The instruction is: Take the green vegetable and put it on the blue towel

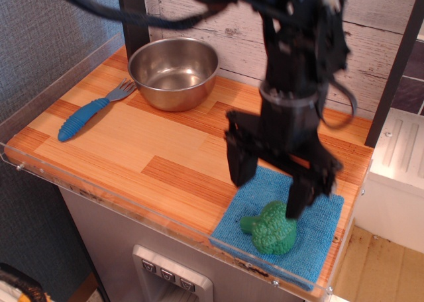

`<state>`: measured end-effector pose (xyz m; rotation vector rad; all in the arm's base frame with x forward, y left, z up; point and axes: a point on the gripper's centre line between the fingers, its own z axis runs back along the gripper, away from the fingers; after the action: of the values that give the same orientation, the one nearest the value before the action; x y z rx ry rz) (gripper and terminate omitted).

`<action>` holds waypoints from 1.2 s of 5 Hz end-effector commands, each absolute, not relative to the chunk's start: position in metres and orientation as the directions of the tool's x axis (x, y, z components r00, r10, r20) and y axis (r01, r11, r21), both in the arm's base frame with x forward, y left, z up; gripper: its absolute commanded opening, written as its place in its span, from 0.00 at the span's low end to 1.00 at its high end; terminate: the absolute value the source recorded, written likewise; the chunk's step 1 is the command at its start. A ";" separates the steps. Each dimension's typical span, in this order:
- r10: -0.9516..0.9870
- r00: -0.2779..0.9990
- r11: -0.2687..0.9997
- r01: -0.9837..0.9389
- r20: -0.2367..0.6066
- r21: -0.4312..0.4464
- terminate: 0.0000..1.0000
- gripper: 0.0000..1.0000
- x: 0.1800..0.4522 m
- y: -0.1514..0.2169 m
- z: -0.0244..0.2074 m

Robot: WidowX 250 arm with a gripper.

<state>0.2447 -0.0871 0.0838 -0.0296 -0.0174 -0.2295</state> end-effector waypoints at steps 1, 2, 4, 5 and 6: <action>-0.003 0.991 0.999 0.008 0.131 -0.039 0.00 1.00 0.271 -0.013 0.136; 0.020 0.991 1.000 -0.019 0.133 -0.008 0.00 1.00 0.288 0.007 0.132; 0.017 0.994 1.000 -0.016 0.107 -0.010 0.00 1.00 0.303 0.026 0.123; -0.029 0.995 0.999 0.026 0.092 0.035 0.00 1.00 0.306 0.027 0.123; -0.029 0.995 0.999 0.026 0.092 0.035 0.00 1.00 0.306 0.027 0.123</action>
<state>0.3150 0.0190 0.1063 0.0282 -0.0508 -0.0198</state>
